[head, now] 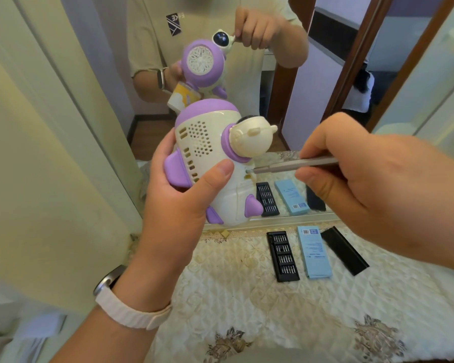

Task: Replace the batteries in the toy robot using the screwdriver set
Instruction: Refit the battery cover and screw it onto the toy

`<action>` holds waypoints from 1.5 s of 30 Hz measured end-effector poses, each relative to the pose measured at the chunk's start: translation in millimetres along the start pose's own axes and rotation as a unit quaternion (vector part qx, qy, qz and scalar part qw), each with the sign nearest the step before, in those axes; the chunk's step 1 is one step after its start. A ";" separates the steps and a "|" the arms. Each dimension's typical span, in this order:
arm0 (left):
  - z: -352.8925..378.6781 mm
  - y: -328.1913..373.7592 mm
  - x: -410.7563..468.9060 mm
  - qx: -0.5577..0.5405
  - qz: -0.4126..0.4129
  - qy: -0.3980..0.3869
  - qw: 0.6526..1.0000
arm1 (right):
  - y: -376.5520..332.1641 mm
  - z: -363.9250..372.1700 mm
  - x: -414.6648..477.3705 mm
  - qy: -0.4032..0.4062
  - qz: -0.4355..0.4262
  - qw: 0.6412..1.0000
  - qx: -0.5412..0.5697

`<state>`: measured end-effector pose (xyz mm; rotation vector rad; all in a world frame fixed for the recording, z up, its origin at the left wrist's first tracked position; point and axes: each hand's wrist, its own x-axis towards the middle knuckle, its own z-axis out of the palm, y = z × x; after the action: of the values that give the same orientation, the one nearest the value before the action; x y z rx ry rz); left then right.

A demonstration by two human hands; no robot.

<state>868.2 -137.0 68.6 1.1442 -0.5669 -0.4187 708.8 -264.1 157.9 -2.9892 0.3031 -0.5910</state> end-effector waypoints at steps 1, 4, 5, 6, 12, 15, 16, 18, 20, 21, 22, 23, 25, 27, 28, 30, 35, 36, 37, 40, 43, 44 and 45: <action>-0.2 -0.7 0.5 0.001 0.000 -0.001 1.000 | 0.4 0.9 0.5 0.007 -0.006 1.000 -0.006; -1.7 -2.4 2.4 0.009 -0.006 -0.005 1.000 | 3.5 4.6 4.7 0.017 -0.011 0.999 -0.032; -2.8 -2.7 3.0 0.010 -0.008 -0.004 1.000 | 4.6 5.6 5.8 0.015 -0.008 0.999 -0.037; -4.2 -3.3 3.8 0.010 -0.008 -0.004 1.000 | 5.3 6.5 6.5 0.009 -0.005 0.999 -0.037; -7.8 -10.0 6.8 0.007 -0.009 0.004 1.000 | 3.6 10.6 9.0 -0.024 0.016 0.999 0.023; -7.8 -14.9 7.3 0.005 -0.016 0.009 1.000 | 3.8 15.3 10.4 -0.012 0.010 1.000 0.024; -8.2 -16.5 8.1 0.007 -0.018 0.009 1.000 | 4.1 16.7 11.1 -0.005 0.007 1.000 0.015; -9.4 -18.6 10.2 0.012 -0.020 0.008 1.000 | 5.5 18.8 12.6 0.003 0.002 1.000 -0.005; -9.9 -20.4 11.8 0.013 -0.023 0.005 1.000 | 8.3 20.0 14.3 0.004 0.001 1.000 -0.027; -10.0 -21.3 12.1 0.012 -0.024 0.005 1.000 | 9.8 20.7 15.1 0.002 0.001 0.999 -0.035; -9.7 -22.1 12.3 0.011 -0.025 0.006 1.000 | 10.9 21.3 16.0 -0.001 0.003 0.999 -0.038; -9.2 -22.8 12.2 0.011 -0.027 0.006 1.000 | 11.3 21.6 16.7 -0.007 0.005 0.999 -0.038; -8.5 -25.4 11.8 0.009 -0.034 0.005 0.999 | 10.7 21.0 17.6 -0.029 0.008 0.999 -0.017; -8.9 -27.3 11.1 0.009 -0.040 0.009 0.999 | 10.2 20.6 16.8 -0.048 0.013 0.998 0.028; -9.8 -27.8 11.1 0.010 -0.042 0.011 0.999 | 10.1 20.9 15.7 -0.054 0.018 0.997 0.042; -11.3 -28.9 11.3 0.017 -0.046 0.009 0.999 | 9.4 23.0 14.5 -0.052 0.021 0.998 0.042; -12.5 -30.2 12.7 0.024 -0.049 -0.001 0.999 | 11.8 28.2 12.9 -0.021 0.010 1.000 -0.016; -12.0 -30.2 12.8 0.023 -0.049 -0.002 0.999 | 13.0 28.0 13.0 -0.021 0.009 0.999 -0.028; -11.5 -30.2 12.6 0.022 -0.049 -0.004 0.999 | 13.9 27.5 13.2 -0.024 0.009 0.999 -0.034; -10.9 -31.6 11.5 0.022 -0.052 -0.005 0.998 | 13.6 25.1 12.4 -0.049 0.014 0.999 -0.015; -11.8 -32.3 10.7 0.023 -0.052 -0.007 0.998 | 11.2 23.6 8.4 -0.070 0.023 0.997 0.022; -12.0 -32.6 10.6 0.024 -0.052 -0.010 0.998 | 10.4 23.9 7.2 -0.066 0.027 0.997 0.022; -12.4 -32.7 10.3 0.024 -0.054 -0.014 0.998 | 9.3 24.4 6.4 -0.059 0.030 0.998 0.019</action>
<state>883.1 -145.9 36.5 1.2204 -0.5444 -0.5163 722.3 -273.5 136.6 -2.9510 0.3679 -0.4089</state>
